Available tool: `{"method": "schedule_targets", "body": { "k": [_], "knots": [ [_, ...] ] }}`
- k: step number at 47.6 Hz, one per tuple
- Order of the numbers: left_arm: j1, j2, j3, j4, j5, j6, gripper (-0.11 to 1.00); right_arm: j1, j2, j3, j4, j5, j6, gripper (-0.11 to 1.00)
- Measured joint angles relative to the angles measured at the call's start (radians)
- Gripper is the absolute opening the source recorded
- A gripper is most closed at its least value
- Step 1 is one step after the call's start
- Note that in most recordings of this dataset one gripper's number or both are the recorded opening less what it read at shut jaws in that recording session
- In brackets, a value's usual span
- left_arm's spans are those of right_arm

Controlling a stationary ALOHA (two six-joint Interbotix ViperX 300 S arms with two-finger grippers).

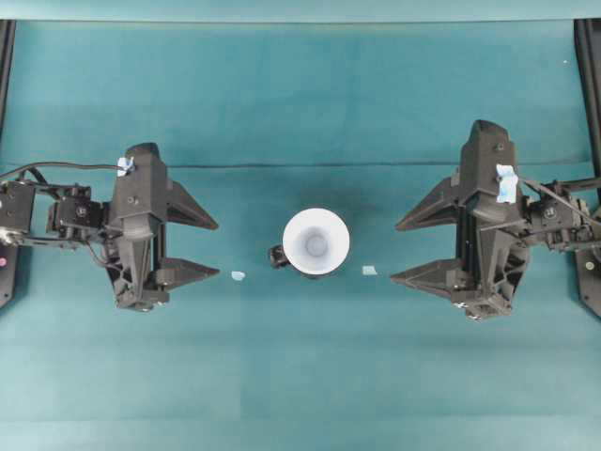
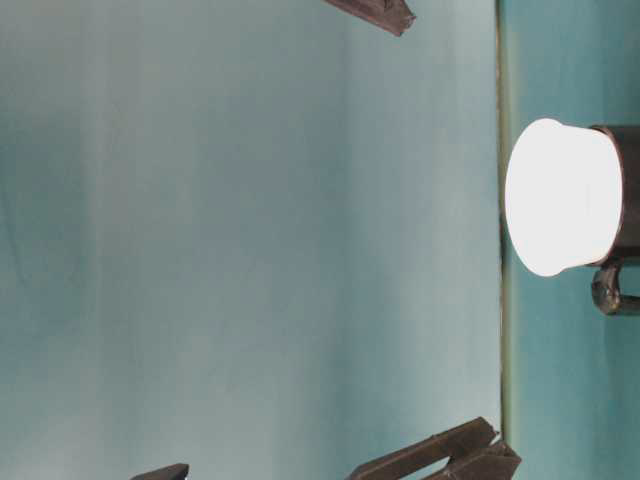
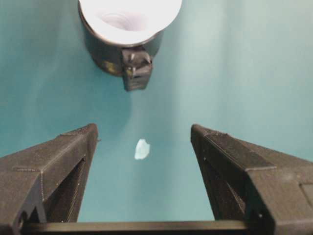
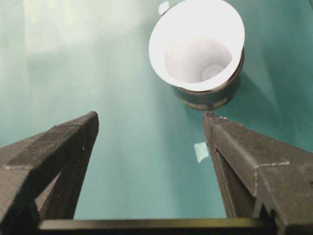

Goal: Put a paper cup into the cup holder on your left arm.

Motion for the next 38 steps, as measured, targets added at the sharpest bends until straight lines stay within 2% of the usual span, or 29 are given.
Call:
{"method": "schedule_targets", "body": {
  "k": [38],
  "knots": [
    [0.0,0.002,0.0,0.0,0.0,-0.008,0.83,-0.011,0.0,0.0,0.0,0.021,0.002,0.89]
  ]
}}
